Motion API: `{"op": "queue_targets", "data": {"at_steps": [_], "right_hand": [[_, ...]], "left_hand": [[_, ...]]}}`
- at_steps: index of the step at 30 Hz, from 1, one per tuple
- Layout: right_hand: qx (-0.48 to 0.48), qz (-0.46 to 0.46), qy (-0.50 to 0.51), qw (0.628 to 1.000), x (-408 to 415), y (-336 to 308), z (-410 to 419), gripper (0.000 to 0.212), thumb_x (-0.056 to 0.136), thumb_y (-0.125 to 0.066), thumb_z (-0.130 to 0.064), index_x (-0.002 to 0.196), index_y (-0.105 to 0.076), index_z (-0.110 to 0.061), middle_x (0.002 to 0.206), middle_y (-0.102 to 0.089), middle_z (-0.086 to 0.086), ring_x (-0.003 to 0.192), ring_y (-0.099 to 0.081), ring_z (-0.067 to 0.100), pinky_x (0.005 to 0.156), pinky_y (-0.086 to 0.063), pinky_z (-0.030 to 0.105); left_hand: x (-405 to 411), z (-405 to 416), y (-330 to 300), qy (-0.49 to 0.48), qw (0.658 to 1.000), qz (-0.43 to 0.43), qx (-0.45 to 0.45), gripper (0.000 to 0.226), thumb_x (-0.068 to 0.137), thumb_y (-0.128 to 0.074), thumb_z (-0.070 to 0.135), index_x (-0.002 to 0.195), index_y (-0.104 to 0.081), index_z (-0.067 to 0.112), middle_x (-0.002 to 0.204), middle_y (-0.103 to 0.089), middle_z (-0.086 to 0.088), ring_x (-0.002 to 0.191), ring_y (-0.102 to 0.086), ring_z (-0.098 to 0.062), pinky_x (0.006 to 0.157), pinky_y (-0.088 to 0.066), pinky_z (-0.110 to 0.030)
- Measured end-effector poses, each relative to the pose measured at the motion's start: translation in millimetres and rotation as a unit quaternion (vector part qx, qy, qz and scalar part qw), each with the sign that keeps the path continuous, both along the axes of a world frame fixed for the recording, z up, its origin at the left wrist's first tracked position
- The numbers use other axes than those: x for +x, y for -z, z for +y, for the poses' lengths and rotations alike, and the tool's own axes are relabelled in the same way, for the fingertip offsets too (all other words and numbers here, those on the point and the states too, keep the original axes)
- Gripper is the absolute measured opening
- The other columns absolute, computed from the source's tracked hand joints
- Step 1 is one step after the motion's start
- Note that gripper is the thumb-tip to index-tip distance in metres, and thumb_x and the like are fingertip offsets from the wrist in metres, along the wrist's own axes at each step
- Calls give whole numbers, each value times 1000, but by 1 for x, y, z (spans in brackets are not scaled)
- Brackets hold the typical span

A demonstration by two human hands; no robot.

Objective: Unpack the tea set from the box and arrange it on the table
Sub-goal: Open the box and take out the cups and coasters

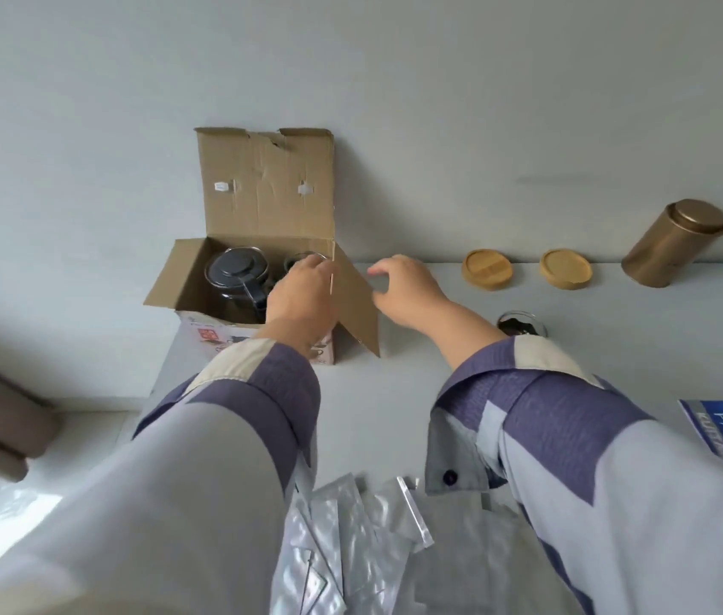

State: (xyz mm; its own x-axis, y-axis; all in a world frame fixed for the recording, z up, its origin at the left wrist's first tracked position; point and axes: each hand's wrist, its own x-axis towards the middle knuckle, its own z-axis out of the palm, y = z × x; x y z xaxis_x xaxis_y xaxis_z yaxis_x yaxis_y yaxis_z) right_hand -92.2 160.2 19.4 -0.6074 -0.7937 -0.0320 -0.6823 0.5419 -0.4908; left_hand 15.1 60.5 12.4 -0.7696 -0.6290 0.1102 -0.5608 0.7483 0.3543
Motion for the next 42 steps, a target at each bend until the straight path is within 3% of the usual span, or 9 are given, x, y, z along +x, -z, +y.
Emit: {"op": "queue_targets", "data": {"at_steps": [6, 10, 12, 17, 26, 34, 36, 39, 42], "right_hand": [[12, -12, -110, 994, 46, -5, -74, 25, 89, -58, -11, 111, -70, -15, 116, -68, 4, 107, -61, 22, 95, -48, 33], [174, 13, -125, 977, 57, -4, -113, 11, 89, -58, -14, 93, -66, -6, 84, -63, 7, 81, -60, 26, 70, -48, 31], [265, 31, -97, 959, 62, -3, -126, 15, 88, -58, -12, 101, -63, -7, 73, -51, 7, 70, -52, 23, 65, -43, 30], [335, 10, -9, 942, 68, 10, -145, 36, 92, -48, -8, 127, -54, -5, 96, -47, 10, 87, -46, 25, 74, -41, 30], [314, 5, 104, 944, 74, 26, -154, 32, 94, -48, -14, 125, -54, -7, 123, -58, 9, 114, -56, 25, 76, -40, 29], [285, -17, 104, 953, 76, 21, -148, 32, 92, -47, -8, 122, -56, -3, 94, -55, 11, 92, -56, 26, 69, -41, 27], [266, -28, 83, 960, 75, 17, -147, 37, 93, -45, -9, 128, -51, -1, 110, -57, 15, 90, -50, 27, 60, -38, 27], [306, 2, 31, 951, 77, -2, -146, 28, 92, -53, -23, 115, -56, -9, 92, -56, 7, 68, -46, 24, 48, -31, 29], [356, 78, 6, 931, 76, -26, -146, 41, 78, -68, -44, 96, -54, -10, 78, -53, 4, 66, -53, 23, 54, -43, 31]], "left_hand": [[54, -67, 10, -59, 993, -102, 8, 71, 89, -55, 19, 150, -21, 10, 158, -17, -5, 147, -10, -23, 120, -14, -40], [71, -87, 17, -63, 982, -170, 49, 92, 89, -57, 47, 153, -5, 7, 161, 4, -5, 148, 0, -21, 119, -10, -37], [75, -90, 19, -50, 983, -170, 42, 94, 89, -55, 51, 153, -2, 8, 161, 7, -4, 148, 2, -19, 119, -9, -33], [77, -94, 28, -45, 986, -157, 35, 94, 90, -52, 53, 152, 2, 9, 160, 10, -3, 148, 6, -15, 121, -7, -32], [78, -97, 31, -37, 985, -168, 25, 92, 92, -45, 55, 152, 6, 7, 159, 14, -4, 147, 10, -16, 121, -6, -32], [77, -101, 36, -40, 983, -177, 23, 93, 92, -46, 55, 151, 7, 7, 159, 14, -5, 147, 10, -17, 121, -7, -34], [76, -101, 35, -39, 982, -182, 25, 94, 92, -46, 55, 151, 8, 7, 159, 15, -6, 147, 10, -18, 121, -7, -34], [75, -102, 33, -42, 981, -189, 32, 95, 91, -49, 53, 151, 7, 6, 159, 14, -7, 148, 10, -19, 121, -7, -35], [73, -101, 32, -44, 980, -192, 33, 95, 91, -50, 52, 151, 7, 5, 159, 15, -8, 147, 11, -20, 121, -8, -36]]}}
